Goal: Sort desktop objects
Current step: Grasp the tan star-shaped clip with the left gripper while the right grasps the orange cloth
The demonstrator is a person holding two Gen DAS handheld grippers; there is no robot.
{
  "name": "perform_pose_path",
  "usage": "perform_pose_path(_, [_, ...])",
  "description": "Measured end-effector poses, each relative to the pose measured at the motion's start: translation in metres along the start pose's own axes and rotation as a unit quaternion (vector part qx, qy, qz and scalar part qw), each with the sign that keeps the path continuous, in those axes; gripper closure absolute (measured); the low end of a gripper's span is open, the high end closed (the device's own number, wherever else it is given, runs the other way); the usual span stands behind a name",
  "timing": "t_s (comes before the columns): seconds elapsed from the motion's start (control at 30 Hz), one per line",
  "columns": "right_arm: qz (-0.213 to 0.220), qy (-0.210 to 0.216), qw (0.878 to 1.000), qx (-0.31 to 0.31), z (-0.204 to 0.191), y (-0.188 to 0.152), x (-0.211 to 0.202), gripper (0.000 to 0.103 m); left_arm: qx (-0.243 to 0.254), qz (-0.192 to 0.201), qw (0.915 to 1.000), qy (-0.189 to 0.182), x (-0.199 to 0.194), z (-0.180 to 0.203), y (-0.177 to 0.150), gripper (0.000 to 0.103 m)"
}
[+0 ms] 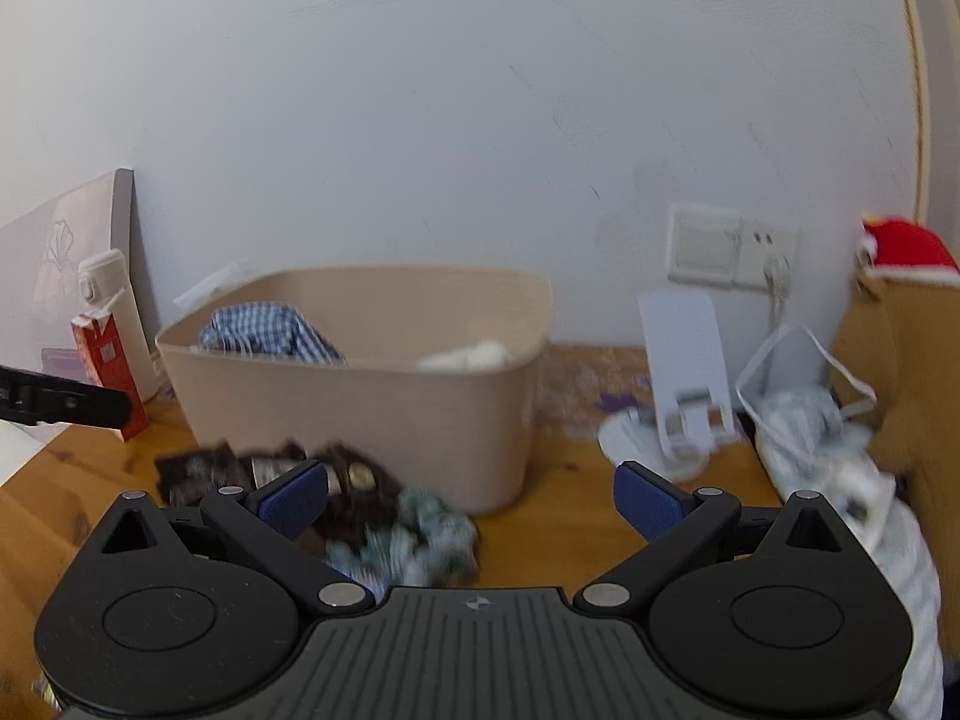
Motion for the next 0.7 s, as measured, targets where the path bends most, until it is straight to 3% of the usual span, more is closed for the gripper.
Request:
perform_pose_path(0.13, [-0.01, -0.006, 1.0, -0.011, 0.004, -0.018, -0.014, 0.0, 0.028, 0.003, 0.9996, -0.005, -0.022, 0.009, -0.021, 0.019])
perform_pose_path(0.3, [-0.01, -0.013, 1.0, -0.014, -0.003, -0.036, -0.027, 0.0, 0.025, -0.008, 0.9995, -0.02, -0.04, 0.024, -0.043, 0.019])
perform_pose_path(0.43, [-0.021, -0.037, 0.998, -0.053, -0.01, -0.048, -0.03, 0.0, 0.037, -0.007, 0.9992, -0.016, -0.051, 0.034, -0.057, 0.019])
perform_pose_path(0.7, [-0.046, -0.05, 0.995, -0.076, -0.009, -0.068, -0.014, 0.0, 0.066, -0.059, 0.9954, -0.035, -0.042, 0.048, -0.096, 0.019])
Point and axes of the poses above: each gripper's, at about its wrist camera, not at the fingertips, and x roughly the way its jaws point, z to its right, y to its top, the point moved 6 cm from there along x, roughly the way its jaws point, and after that the axes turned 13 degrees about z, right-handed, at the moved point
